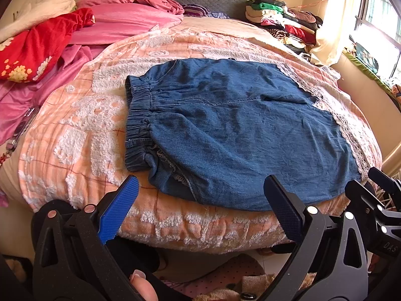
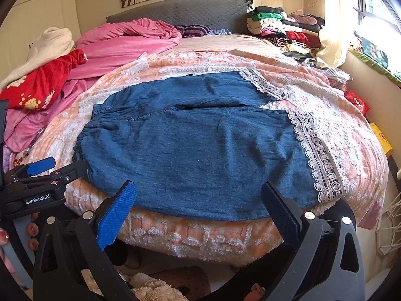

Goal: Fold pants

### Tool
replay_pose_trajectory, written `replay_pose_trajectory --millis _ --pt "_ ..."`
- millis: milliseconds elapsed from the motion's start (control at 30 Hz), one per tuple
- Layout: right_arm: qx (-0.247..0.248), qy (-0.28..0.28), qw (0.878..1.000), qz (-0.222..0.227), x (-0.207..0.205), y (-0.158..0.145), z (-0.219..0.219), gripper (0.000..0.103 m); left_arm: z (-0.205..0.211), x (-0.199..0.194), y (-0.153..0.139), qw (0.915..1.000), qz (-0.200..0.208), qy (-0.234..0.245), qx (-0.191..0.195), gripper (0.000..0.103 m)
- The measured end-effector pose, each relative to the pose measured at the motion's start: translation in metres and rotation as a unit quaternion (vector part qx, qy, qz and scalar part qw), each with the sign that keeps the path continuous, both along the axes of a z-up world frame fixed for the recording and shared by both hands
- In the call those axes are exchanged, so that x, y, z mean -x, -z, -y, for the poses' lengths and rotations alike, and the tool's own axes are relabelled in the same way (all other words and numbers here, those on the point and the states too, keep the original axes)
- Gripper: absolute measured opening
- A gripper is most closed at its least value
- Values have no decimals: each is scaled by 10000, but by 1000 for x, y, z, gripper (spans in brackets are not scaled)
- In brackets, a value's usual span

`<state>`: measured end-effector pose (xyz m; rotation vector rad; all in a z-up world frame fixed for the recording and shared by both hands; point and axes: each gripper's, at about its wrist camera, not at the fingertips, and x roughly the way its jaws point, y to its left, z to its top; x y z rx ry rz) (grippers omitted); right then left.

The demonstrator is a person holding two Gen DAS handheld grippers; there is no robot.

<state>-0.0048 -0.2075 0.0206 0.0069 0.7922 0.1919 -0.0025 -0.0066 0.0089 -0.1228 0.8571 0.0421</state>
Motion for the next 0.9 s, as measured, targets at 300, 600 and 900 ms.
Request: replay_pose_trajectory --millis 300,600,900 --pt "9 9 10000 -18 -1 0 1 99 0 0 0 10000 -3 4 7 94" --pt "14 15 10000 -19 -2 0 1 99 1 0 -1 10000 -3 21 0 94" --pt "-15 -73 10000 -20 -8 1 -2 99 3 -10 -1 10000 3 48 -49 94"
